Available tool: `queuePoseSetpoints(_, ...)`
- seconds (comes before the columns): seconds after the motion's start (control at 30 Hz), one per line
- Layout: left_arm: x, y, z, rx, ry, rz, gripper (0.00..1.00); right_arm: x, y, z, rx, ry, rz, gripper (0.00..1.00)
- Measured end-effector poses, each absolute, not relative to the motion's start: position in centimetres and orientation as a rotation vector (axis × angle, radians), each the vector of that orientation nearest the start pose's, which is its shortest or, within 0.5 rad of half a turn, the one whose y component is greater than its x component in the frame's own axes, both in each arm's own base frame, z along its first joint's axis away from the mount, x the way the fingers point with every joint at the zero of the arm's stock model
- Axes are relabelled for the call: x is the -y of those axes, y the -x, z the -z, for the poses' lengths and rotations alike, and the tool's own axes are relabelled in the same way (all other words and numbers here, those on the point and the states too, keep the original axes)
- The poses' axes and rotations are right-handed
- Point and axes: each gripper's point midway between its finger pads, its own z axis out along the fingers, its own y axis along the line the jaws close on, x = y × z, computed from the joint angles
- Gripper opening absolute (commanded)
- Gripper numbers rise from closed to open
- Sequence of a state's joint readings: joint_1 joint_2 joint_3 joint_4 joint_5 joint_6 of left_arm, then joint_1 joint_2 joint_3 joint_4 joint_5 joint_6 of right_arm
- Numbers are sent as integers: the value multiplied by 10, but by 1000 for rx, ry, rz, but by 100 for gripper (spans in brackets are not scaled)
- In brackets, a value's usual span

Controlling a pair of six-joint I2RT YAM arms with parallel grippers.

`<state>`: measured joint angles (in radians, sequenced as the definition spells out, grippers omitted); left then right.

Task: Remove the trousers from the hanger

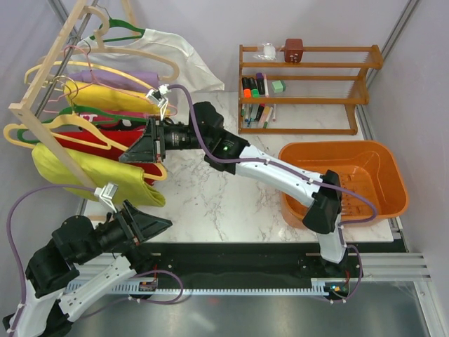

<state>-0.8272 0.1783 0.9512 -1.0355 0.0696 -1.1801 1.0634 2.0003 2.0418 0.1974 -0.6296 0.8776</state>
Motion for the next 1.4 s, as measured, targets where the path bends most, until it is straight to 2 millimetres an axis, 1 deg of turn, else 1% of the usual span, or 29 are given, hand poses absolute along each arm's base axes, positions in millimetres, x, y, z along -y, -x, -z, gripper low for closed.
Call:
queuePoseSetpoints(0.07, 129, -50, -299, -2072, 312, 1403, 78, -554, -161, -449, -1514, 804, -1955, 0)
queuePoseSetpoints(0.17, 132, -51, -303, -2079, 301, 1403, 74, -544, -159, -451, -1517, 800, -1943, 0)
queuePoseSetpoints(0.27, 138, -54, -311, -2097, 272, 1387, 72, -533, -156, -448, -1527, 802, -1922, 0)
queuePoseSetpoints(0.4, 144, -61, -330, -2088, 225, 1364, 72, -512, -149, -440, -1557, 816, -1884, 0)
queuePoseSetpoints(0.5, 145, -64, -343, -2060, 194, 1355, 72, -491, -146, -431, -1587, 813, -1825, 0)
queuePoseSetpoints(0.57, 145, -65, -349, -2041, 173, 1351, 72, -472, -147, -426, -1608, 802, -1784, 0)
queuePoseSetpoints(0.73, 154, -70, -358, -2008, 113, 1358, 69, -430, -144, -415, -1663, 781, -1699, 0)
queuePoseSetpoints(0.83, 163, -74, -363, -1993, 63, 1374, 66, -403, -136, -404, -1712, 772, -1651, 0)
queuePoseSetpoints(0.9, 171, -76, -366, -1987, 28, 1385, 65, -384, -130, -394, -1753, 755, -1610, 0)
queuePoseSetpoints(1.07, 193, -86, -372, -1987, -45, 1407, 61, -333, -127, -367, -1870, 635, -1476, 0)
queuePoseSetpoints(1.17, 208, -95, -375, -1988, -77, 1422, 62, -310, -127, -363, -1873, 562, -1405, 0)
queuePoseSetpoints(1.27, 224, -110, -378, -1997, -75, 1414, 63, -288, -127, -362, -1860, 497, -1344, 0)
queuePoseSetpoints(1.33, 235, -120, -382, -2005, -69, 1408, 64, -278, -128, -359, -1856, 461, -1313, 0)
queuePoseSetpoints(1.4, 245, -130, -387, -2009, -54, 1404, 64, -272, -129, -359, -1854, 439, -1293, 0)
